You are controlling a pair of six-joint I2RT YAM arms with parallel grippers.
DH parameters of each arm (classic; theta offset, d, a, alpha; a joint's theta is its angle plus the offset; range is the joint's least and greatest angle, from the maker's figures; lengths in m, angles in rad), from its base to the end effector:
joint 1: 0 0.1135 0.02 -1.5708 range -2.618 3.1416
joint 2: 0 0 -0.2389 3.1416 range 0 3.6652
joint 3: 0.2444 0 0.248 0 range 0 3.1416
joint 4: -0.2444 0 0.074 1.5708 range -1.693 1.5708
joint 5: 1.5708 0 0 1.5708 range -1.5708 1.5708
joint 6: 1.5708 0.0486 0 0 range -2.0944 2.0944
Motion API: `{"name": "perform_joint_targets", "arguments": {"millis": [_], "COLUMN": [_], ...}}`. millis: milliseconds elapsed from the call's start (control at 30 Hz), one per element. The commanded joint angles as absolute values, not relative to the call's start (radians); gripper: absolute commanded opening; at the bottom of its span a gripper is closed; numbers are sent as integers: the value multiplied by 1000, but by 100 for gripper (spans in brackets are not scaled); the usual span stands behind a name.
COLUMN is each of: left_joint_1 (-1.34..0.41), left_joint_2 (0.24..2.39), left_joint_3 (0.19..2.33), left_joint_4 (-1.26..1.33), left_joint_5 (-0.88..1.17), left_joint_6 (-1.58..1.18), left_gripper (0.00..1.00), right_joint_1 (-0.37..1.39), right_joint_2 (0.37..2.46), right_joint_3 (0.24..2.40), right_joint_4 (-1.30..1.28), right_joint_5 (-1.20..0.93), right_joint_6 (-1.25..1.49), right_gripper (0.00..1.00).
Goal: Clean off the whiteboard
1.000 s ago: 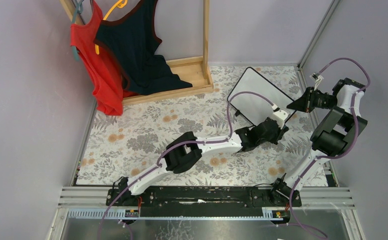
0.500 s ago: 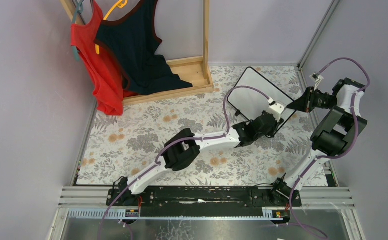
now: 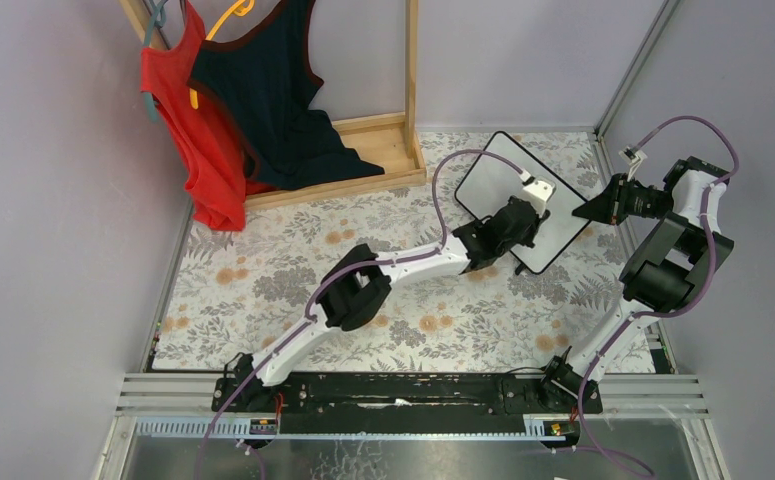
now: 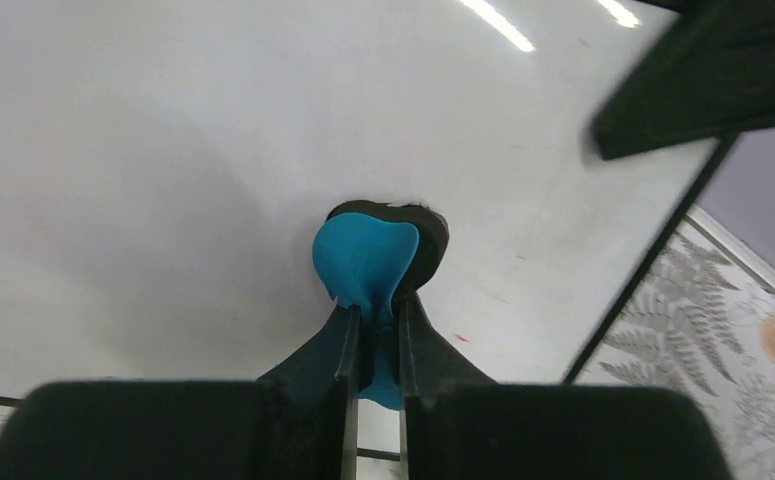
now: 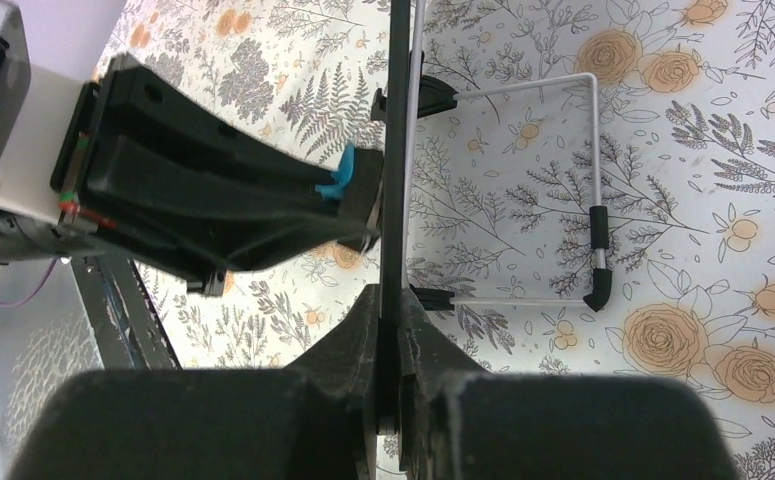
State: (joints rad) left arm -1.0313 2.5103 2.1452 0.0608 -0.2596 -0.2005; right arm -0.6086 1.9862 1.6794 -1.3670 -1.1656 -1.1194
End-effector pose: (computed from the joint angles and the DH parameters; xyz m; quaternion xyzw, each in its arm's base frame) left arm 0.3058 -0.4865 0.1884 0.2525 0.7623 -0.2538 0.5392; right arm 0.3163 -0.1659 0.2240 -0.1832 0.8139 0.3896 0.3901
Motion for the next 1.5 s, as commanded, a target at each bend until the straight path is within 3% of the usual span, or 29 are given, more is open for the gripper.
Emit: {"name": "perform_joint_targets", "arguments": {"millis": [0,367,933,1467], "left_joint_1": [-930,-875,-1065,-1087], "left_joint_2": [2506,2484,2514,2530], "left_joint_3": [2154,2098,2081,2063], "left_joint_4": [26,34,81,63], "left_joint_5": [-410,-383,-330,-353], "left_joint_6": [-112,-135,-173,-174], "left_gripper": [0,0,0,0], "right_joint_1": [-591,-590,-590,-589], "right_joint_2": [1966,1972,1970,1970], "right_joint_3": [1665,1669,1672,1677], "right_joint_4": [-1444,-1449,-1453,-1460], "right_joint_5": [-1136,-1138,-1135,-1136], "right_joint_6": [-1170,-1171,-1172,-1177], "right_gripper": [0,0,0,0]}}
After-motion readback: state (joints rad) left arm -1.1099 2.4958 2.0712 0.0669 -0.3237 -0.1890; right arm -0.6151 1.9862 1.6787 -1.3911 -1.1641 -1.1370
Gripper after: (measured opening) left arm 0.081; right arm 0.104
